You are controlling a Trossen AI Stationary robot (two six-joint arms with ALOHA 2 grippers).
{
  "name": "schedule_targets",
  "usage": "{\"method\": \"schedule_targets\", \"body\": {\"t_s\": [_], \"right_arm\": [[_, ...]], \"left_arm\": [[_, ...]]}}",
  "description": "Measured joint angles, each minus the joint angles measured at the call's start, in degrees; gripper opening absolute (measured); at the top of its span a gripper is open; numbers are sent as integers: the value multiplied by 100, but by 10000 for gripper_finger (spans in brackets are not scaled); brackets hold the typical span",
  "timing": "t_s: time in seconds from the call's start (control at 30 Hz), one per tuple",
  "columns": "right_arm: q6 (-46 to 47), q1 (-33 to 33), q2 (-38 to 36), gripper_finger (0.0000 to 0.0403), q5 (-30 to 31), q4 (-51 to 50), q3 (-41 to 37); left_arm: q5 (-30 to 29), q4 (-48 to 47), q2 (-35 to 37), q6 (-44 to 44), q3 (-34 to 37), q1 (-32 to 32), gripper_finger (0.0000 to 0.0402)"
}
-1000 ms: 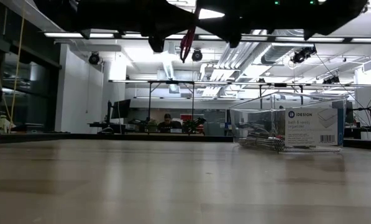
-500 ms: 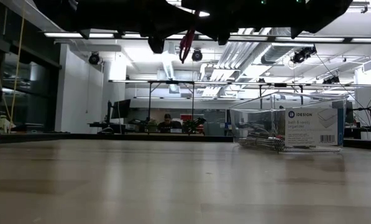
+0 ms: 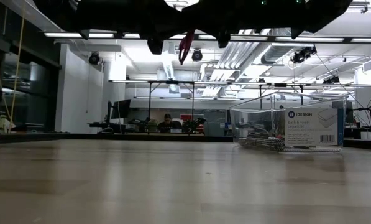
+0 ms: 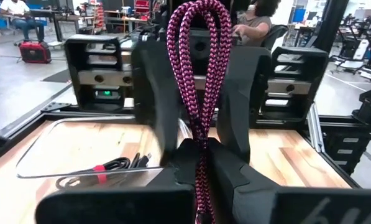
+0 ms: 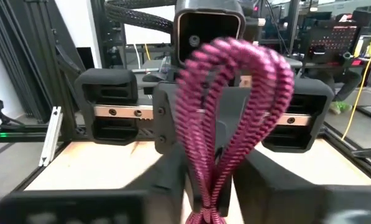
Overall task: Pick and place USB-C Cables
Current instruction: Put the pink cable charger into the transparent bin
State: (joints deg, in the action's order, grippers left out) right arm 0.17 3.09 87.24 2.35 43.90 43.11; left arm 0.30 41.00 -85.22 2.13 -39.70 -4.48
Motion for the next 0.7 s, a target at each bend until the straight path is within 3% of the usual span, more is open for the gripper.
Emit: {"method": "schedule_targets", "body": {"t_s": [0.07,0.27,0.5,0.7], "right_arm": [[25,-4,-6,58,-13,4,6],[134,-9,-127,39,-232,21,33],[195,-9,-149,116,-236,184,57],[253,-9,-151,125,-236,144,57]], "left_arm": [[-7,-71,11,27,4,2,1],[68,-57,8,-2,-18,0,1],[74,-195,-16,9,-1,-1,0],[71,-128,-16,22,-1,6,0]]}}
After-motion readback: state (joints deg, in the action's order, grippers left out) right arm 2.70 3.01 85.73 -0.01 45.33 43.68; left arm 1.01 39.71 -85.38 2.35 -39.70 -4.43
